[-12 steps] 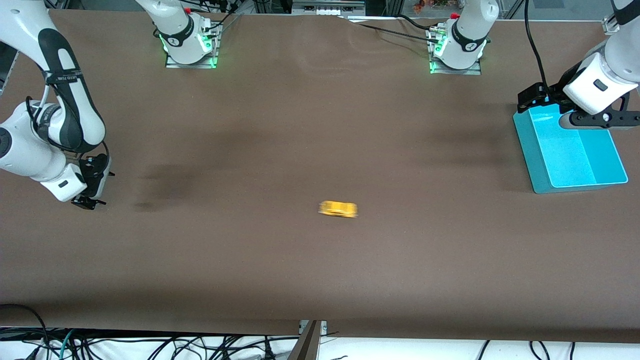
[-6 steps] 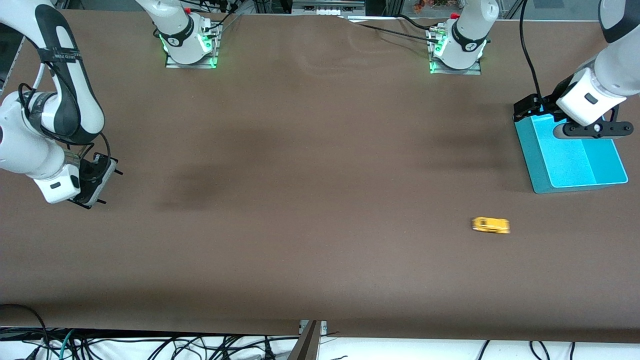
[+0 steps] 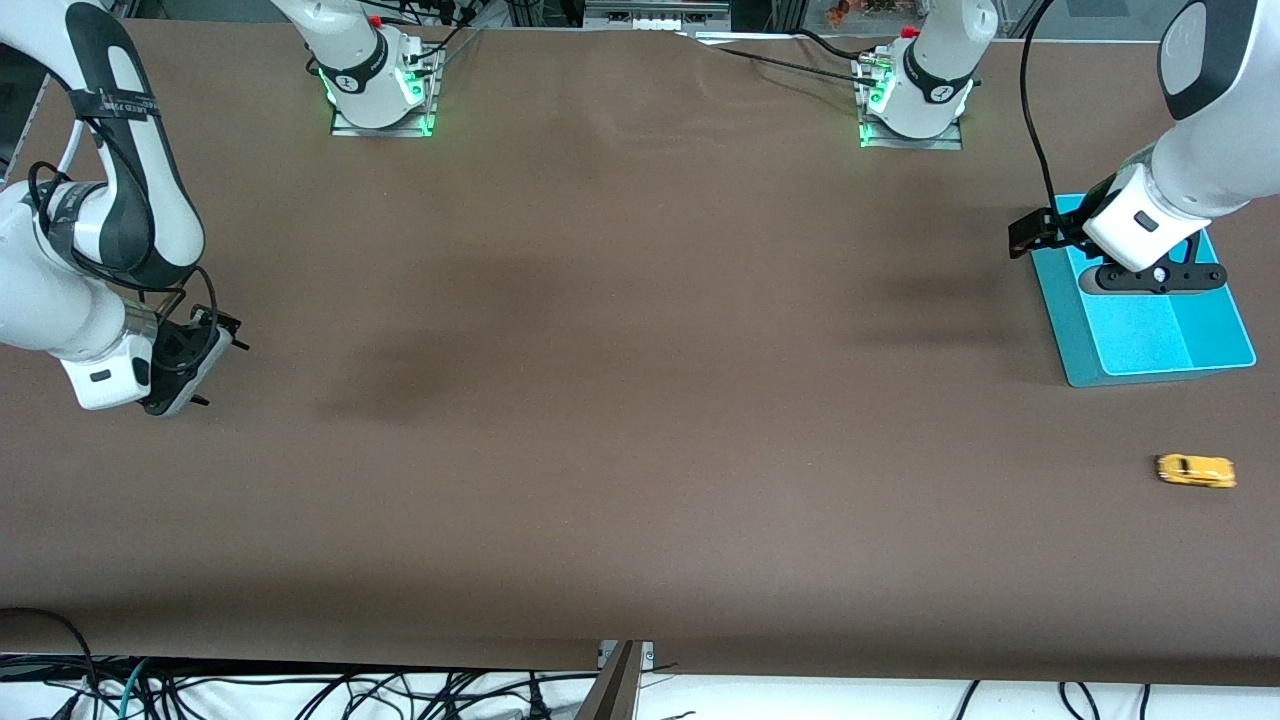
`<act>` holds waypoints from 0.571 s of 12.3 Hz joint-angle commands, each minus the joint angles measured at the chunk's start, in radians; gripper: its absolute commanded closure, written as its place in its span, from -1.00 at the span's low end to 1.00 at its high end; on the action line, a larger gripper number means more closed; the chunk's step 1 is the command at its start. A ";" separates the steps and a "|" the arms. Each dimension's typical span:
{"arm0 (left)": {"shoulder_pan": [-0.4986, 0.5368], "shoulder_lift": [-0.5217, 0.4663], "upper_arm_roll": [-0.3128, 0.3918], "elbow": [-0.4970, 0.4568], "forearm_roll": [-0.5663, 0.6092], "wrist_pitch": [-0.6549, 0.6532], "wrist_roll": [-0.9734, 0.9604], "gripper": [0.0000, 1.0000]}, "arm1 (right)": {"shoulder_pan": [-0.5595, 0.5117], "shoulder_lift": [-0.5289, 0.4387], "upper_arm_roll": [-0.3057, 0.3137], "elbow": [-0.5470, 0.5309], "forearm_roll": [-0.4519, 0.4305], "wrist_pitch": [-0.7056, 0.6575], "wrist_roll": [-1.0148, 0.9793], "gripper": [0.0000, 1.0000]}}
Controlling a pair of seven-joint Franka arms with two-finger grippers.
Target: Wind and store yellow beetle car
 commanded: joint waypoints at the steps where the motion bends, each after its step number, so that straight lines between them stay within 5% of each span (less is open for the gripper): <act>1: 0.031 -0.002 -0.006 -0.049 0.006 0.082 0.131 -1.00 | -0.005 -0.004 0.009 0.023 0.004 -0.035 0.016 -1.00; 7: 0.118 0.111 0.043 -0.045 0.025 0.190 0.663 -1.00 | 0.001 -0.001 0.009 0.023 0.003 -0.036 0.013 -1.00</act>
